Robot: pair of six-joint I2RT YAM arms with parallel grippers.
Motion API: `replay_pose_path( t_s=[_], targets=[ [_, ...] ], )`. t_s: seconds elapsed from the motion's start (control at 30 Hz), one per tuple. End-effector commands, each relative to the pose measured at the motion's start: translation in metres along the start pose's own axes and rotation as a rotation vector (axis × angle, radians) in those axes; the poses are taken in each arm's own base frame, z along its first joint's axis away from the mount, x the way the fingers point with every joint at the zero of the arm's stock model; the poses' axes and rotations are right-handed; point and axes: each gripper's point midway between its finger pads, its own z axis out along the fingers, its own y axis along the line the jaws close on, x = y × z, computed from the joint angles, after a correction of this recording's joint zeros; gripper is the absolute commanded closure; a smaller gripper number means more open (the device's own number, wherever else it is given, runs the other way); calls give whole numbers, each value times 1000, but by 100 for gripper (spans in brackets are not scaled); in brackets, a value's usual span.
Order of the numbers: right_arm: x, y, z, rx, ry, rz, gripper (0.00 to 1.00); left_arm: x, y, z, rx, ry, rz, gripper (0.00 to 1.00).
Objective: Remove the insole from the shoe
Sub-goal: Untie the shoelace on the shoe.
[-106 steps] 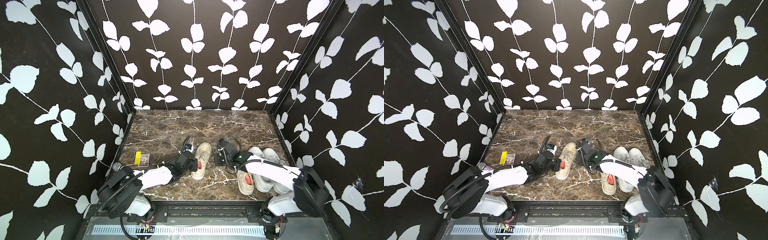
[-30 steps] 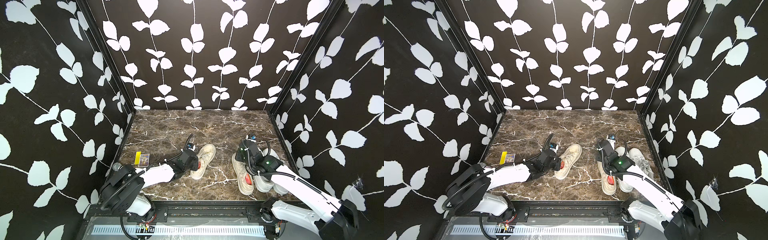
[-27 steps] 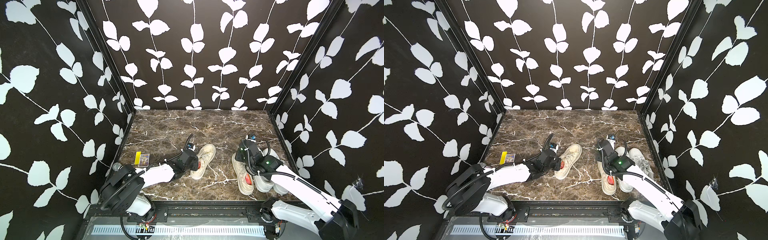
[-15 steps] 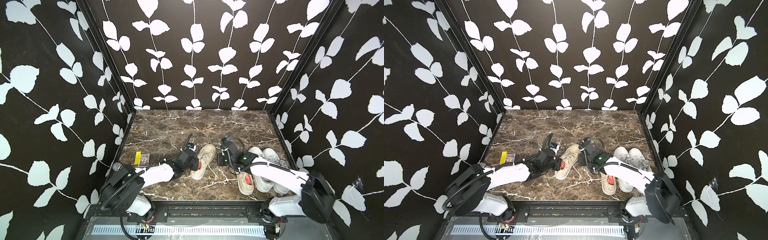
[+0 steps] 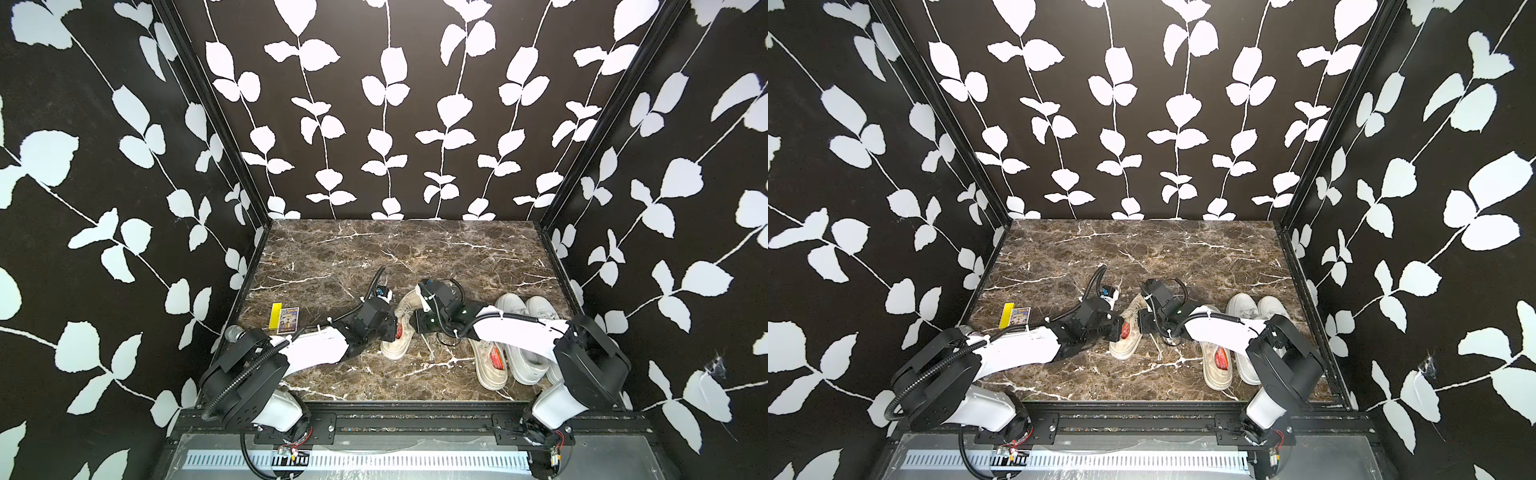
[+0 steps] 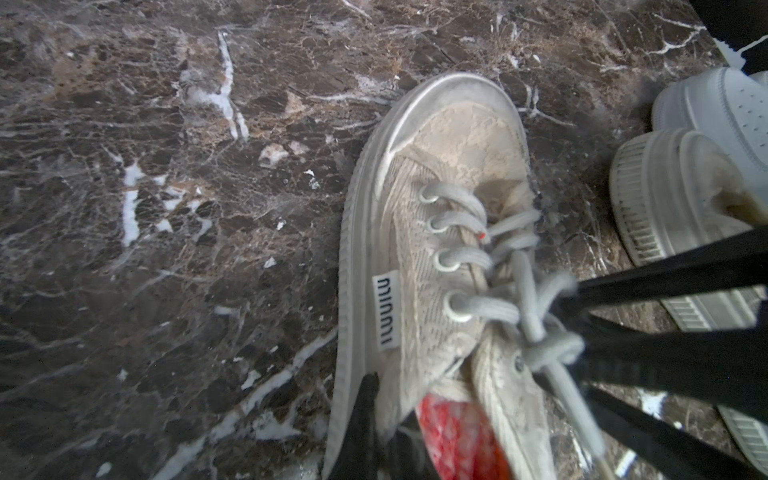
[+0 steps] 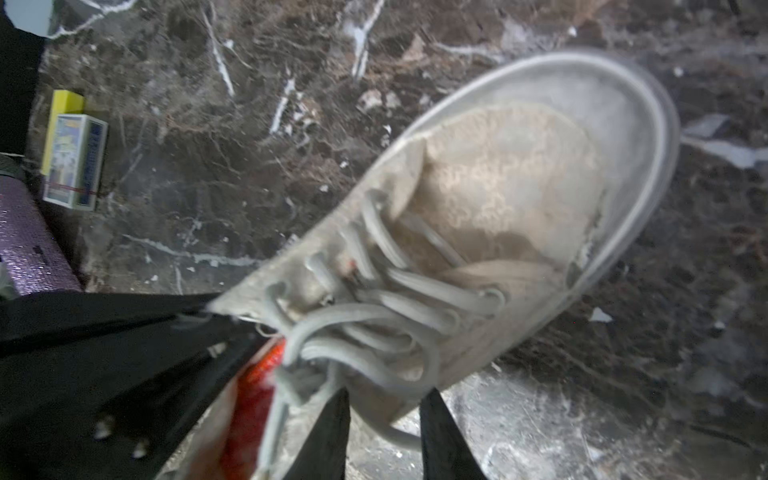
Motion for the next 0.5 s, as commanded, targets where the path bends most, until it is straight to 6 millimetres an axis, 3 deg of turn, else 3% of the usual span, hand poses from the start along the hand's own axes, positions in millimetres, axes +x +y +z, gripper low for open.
replay_pose_path(
  t_s=[0.0,0.2,0.47],
  targets=[
    [-11,9,-2,-15,-34,-10,71,-5,-4,-4,20,-10,1,100],
    [-5,12,-8,-20,-25,-33,70,-7,-7,-4,31,-13,-10,100],
    [6,4,13,22,16,-32,70,-9,-12,-4,51,-3,-18,100]
  ],
)
